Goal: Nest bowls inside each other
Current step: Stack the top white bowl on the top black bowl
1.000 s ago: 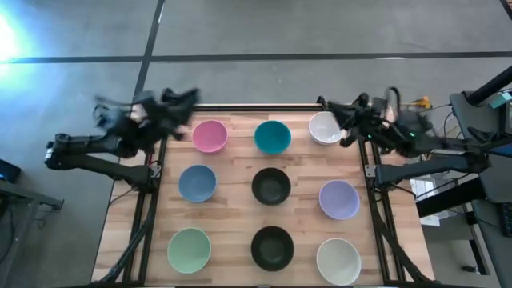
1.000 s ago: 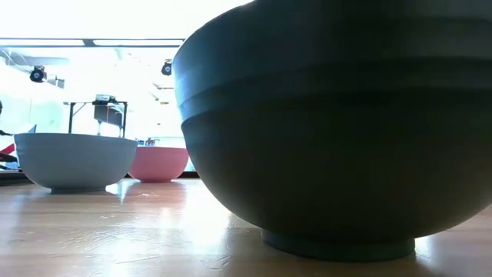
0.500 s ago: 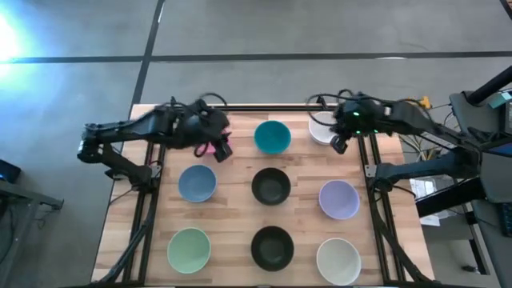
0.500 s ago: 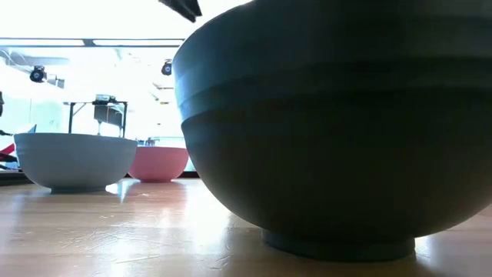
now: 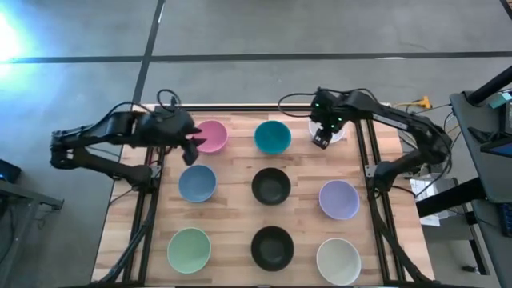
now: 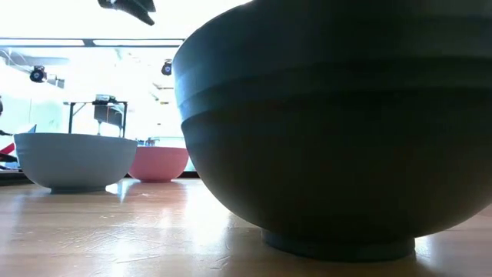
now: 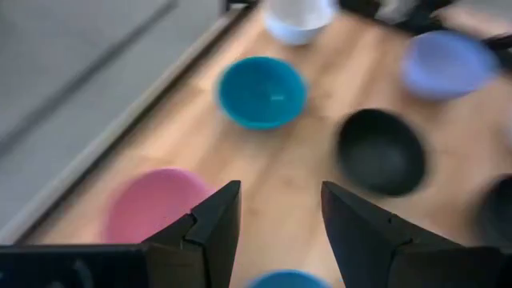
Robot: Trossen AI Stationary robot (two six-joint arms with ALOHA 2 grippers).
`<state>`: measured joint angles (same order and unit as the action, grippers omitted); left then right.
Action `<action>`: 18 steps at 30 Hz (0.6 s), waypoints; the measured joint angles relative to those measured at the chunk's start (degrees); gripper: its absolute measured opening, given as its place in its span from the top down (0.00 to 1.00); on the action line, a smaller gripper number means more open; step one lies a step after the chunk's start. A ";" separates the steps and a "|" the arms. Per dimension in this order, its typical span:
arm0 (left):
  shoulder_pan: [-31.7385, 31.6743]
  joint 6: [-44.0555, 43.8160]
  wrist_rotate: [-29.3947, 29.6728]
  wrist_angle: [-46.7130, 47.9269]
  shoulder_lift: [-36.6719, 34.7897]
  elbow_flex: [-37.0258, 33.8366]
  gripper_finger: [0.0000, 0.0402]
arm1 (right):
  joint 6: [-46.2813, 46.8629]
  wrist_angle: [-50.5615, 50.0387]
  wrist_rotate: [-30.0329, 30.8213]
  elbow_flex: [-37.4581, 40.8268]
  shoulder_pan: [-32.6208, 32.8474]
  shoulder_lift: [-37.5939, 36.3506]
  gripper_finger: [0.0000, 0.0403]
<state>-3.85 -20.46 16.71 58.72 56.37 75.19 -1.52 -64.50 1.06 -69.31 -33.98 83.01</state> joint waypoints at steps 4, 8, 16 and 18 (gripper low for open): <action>-1.05 -3.20 -3.84 -6.58 -7.08 -7.52 0.60 | 0.19 0.02 0.00 -0.84 -1.09 5.29 0.54; -1.04 -5.94 -3.58 -10.58 -11.29 -12.72 0.60 | 0.17 0.07 -0.02 -1.34 -1.20 9.13 0.53; -1.04 -6.32 -2.93 -12.46 -12.05 -15.01 0.60 | 0.37 0.22 0.27 -1.36 -1.20 13.85 0.55; -1.04 -6.33 -2.93 -12.45 -11.35 -15.07 0.60 | 0.13 0.30 0.31 -1.34 -1.20 14.87 0.57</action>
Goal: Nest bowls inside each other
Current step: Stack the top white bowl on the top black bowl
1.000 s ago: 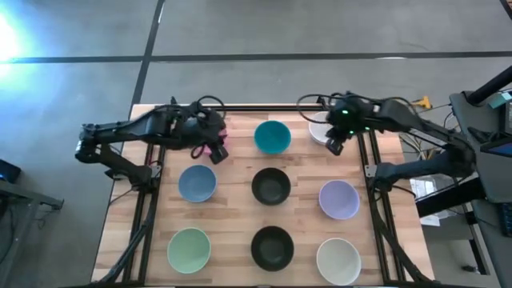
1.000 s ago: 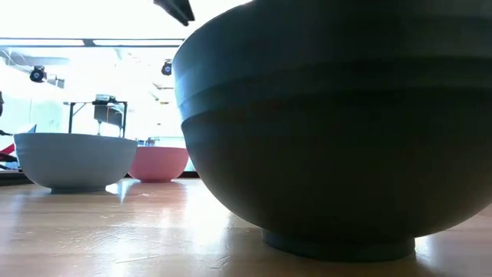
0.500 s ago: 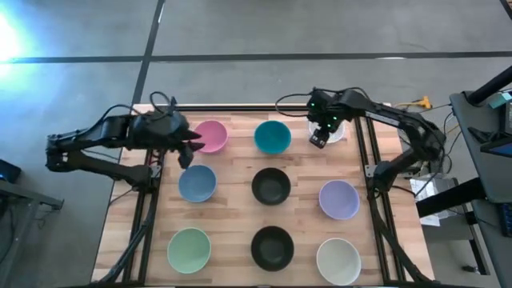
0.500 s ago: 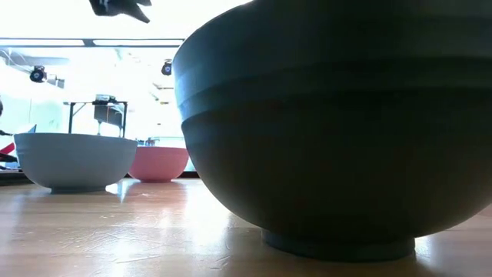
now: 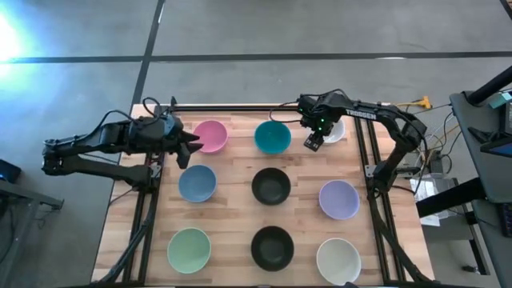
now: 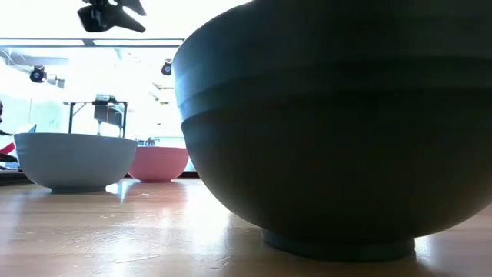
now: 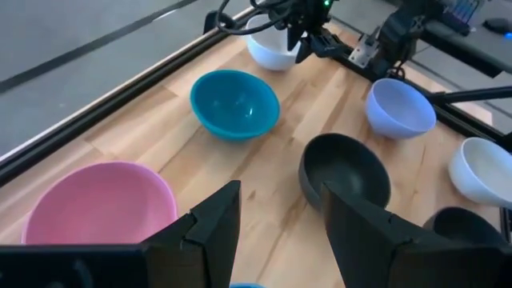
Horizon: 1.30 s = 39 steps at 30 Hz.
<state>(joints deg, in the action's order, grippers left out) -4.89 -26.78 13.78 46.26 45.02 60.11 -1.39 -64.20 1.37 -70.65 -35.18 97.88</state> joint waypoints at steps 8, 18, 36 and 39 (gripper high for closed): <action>0.00 0.02 -0.04 -0.92 3.43 -0.02 0.60 | -0.62 0.29 0.15 0.09 0.00 2.76 0.70; 0.00 0.04 -0.04 -2.73 5.93 -0.02 0.60 | -2.33 -1.38 0.12 0.17 0.00 1.20 0.97; 0.04 -11.79 -0.07 -10.64 9.67 -0.50 0.60 | -1.08 3.73 -38.93 2.99 0.17 -34.92 0.98; 0.22 -13.47 -0.28 -11.00 11.07 -0.50 0.60 | 4.58 12.40 -49.20 6.73 0.75 -42.35 0.98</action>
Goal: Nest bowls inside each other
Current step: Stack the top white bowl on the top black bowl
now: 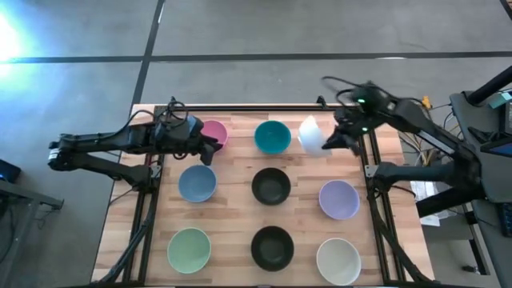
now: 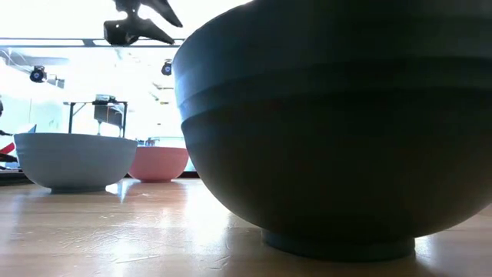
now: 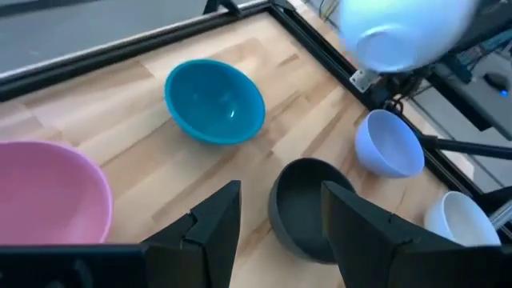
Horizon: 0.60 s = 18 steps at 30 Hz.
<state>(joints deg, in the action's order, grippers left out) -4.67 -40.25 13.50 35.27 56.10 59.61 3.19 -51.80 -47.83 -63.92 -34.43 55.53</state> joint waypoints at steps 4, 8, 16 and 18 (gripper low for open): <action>1.63 -0.12 -1.11 -0.08 0.88 0.00 0.60 | 9.51 13.74 -3.18 5.82 3.98 -7.15 0.98; 3.11 0.07 -1.19 0.80 0.26 0.00 0.60 | 13.64 23.53 -2.73 8.50 12.14 -8.40 0.98; 3.21 0.59 0.93 15.11 -6.07 0.00 0.60 | 11.78 28.86 17.80 0.80 27.71 5.76 0.98; 3.21 0.61 2.33 18.28 -8.27 -0.09 0.60 | 9.57 26.04 19.24 -4.49 29.83 12.24 0.98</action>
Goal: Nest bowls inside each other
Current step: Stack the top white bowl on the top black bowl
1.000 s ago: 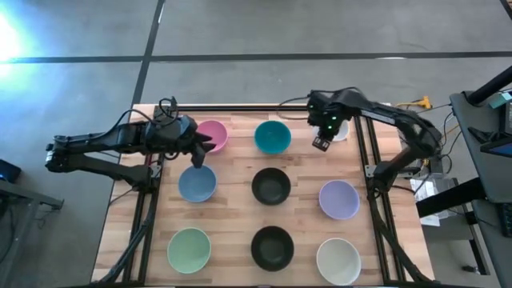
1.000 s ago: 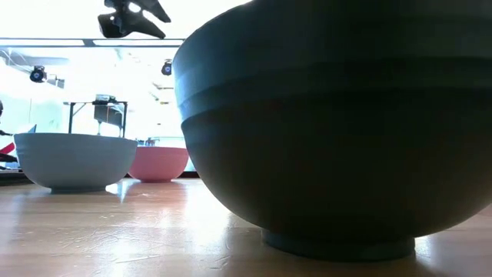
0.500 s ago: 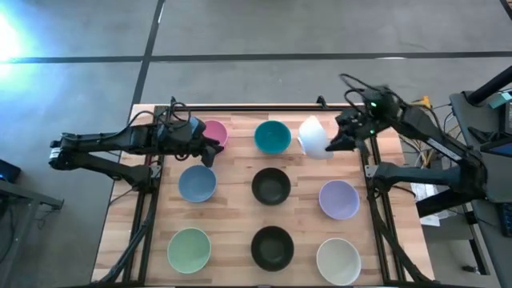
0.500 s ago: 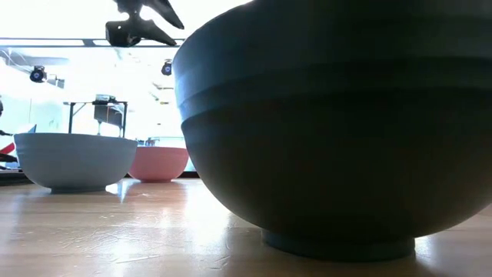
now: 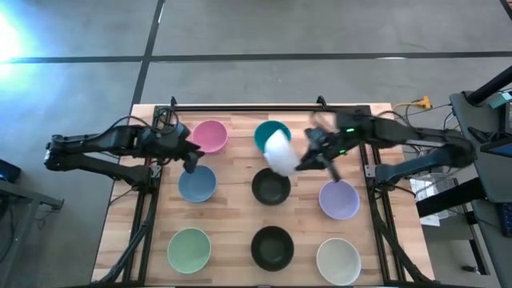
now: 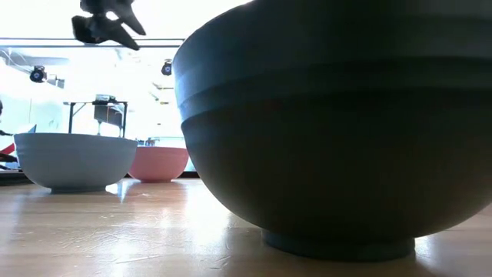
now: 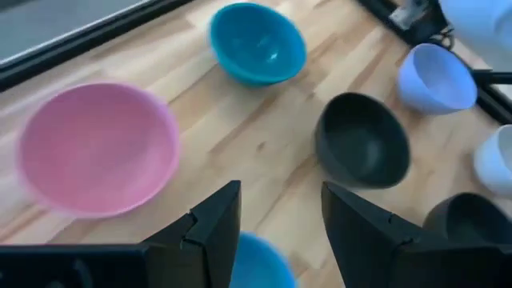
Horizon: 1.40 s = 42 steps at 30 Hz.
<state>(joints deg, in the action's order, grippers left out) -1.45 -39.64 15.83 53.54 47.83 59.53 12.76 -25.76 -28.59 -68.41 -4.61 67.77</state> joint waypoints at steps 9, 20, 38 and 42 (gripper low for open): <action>-0.04 3.04 4.77 3.12 -8.27 -2.91 0.60 | -15.95 -33.38 13.84 -31.91 6.24 28.86 0.98; -0.04 2.45 8.69 1.92 -12.45 -13.58 0.60 | -19.95 -52.00 27.59 -57.55 10.54 44.63 0.98; -0.04 -0.07 8.45 -9.10 -11.45 -19.15 0.60 | -21.35 -62.05 33.35 -58.07 19.81 57.15 0.98; -0.02 -0.04 7.83 -10.51 -10.81 -18.89 0.60 | -20.26 -62.15 33.34 -58.00 19.86 58.92 0.98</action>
<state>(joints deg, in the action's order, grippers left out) -1.48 -39.68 23.66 43.03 37.02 40.64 -7.51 -87.91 4.75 -126.40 15.25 126.69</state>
